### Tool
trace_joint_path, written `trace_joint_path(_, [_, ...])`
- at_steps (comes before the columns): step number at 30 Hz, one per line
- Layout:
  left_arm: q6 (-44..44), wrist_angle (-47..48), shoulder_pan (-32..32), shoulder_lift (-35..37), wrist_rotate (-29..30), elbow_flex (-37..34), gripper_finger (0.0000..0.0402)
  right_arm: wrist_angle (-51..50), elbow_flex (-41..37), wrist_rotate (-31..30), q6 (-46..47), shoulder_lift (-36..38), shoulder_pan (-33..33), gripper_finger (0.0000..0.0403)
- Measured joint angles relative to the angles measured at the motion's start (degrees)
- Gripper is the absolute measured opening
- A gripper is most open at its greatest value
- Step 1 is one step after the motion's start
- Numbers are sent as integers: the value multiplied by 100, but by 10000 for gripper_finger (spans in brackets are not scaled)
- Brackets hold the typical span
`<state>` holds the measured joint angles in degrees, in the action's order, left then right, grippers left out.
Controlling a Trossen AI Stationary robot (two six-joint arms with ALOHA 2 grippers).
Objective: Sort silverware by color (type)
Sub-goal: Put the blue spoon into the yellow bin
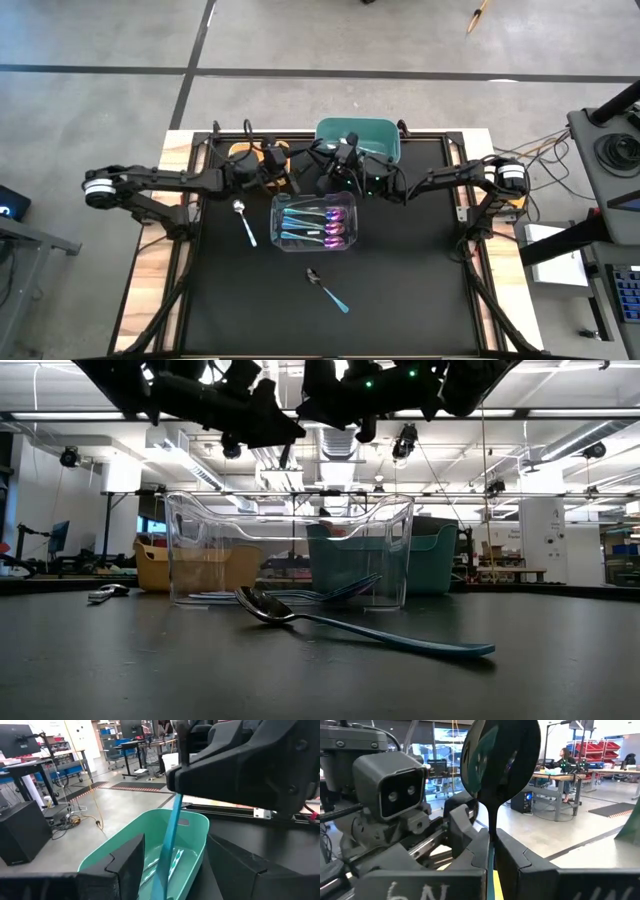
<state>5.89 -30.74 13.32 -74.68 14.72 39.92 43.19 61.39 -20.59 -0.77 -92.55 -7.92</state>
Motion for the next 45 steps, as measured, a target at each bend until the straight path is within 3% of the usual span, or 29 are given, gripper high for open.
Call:
trace_joint_path(5, [-27, -71, -50, -121, 468, 0, 191, 6, 0, 1, 40, -4, 0, 9])
trace_joint_path(9, [-44, -72, -55, -144, 586, 0, 165, 3, 0, 0, 92, -9, 0, 9])
trace_joint_path(13, [-98, -78, -55, -146, 585, 0, 108, 10, 0, 0, 164, -9, 0, 9])
trace_joint_path(17, [-166, -59, -55, -146, 566, 0, 27, 21, 0, -1, 179, -9, 0, 11])
trace_joint_path(19, [-230, -7, -63, -146, 533, 0, 9, 16, 2, 2, 252, -15, -1, 16])
trace_joint_path(26, [-428, 44, -82, -138, 578, 0, 1, 5, 2, 1, 329, -15, 1, 64])
trace_joint_path(33, [-498, 328, -85, 228, 15, 0, 0, -433, 2, 0, 201, 124, 0, 121])
trace_joint_path(37, [-445, 917, -79, 717, -395, 2, 0, -914, 3, 3, 96, 305, 0, 144])
trace_joint_path(45, [-515, 2812, -79, 1749, -481, 4, 0, -1970, 4, 3, -256, 687, 1, 162])
